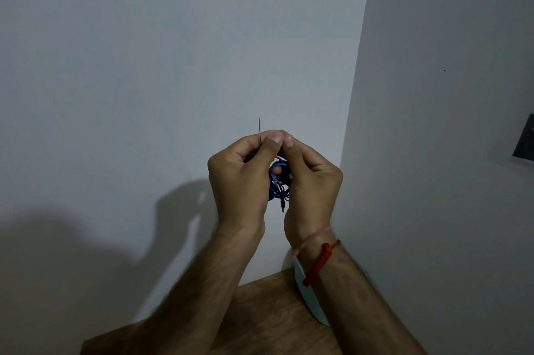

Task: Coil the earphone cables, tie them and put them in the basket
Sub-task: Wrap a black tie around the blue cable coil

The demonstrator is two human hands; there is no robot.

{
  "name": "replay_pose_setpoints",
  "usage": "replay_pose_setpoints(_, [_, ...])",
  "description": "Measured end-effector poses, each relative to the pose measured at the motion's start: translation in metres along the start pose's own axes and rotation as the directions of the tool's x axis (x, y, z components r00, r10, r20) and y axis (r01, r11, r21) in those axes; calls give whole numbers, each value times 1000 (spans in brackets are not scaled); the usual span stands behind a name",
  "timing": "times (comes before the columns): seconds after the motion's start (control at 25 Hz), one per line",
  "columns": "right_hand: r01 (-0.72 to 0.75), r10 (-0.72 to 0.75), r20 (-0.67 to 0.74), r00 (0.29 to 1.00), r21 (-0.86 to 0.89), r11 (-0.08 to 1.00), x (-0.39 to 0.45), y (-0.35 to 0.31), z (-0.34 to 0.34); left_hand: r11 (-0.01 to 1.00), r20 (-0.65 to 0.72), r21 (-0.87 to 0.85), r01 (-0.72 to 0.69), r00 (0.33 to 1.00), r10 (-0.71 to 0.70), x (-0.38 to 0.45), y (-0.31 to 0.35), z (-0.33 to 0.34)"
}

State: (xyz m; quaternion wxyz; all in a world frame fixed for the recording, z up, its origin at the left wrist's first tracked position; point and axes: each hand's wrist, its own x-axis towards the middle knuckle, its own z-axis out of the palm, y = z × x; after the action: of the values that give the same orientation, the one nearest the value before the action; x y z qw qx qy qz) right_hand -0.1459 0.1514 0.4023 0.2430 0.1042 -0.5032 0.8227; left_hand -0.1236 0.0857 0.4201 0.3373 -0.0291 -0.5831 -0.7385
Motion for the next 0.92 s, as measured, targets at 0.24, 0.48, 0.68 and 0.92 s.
replay_pose_setpoints(0.24, [270,-267,51,962,-293,917,3,3,2,993,64,-56,108,992,-104,14,2,-10])
replay_pose_setpoints(0.48, [327,-348,-15,937,-305,894,3,8,12,986,132,-120,112,987,-96,14,5,-10])
replay_pose_setpoints(0.68, [110,-100,128,987,-67,992,-1,6,2,985,106,-131,115,989,-101,22,10,-15])
replay_pose_setpoints(0.92, [-92,72,184,980,107,990,-12,8,-3,986,5,-166,-6,1000,7,17,5,-17])
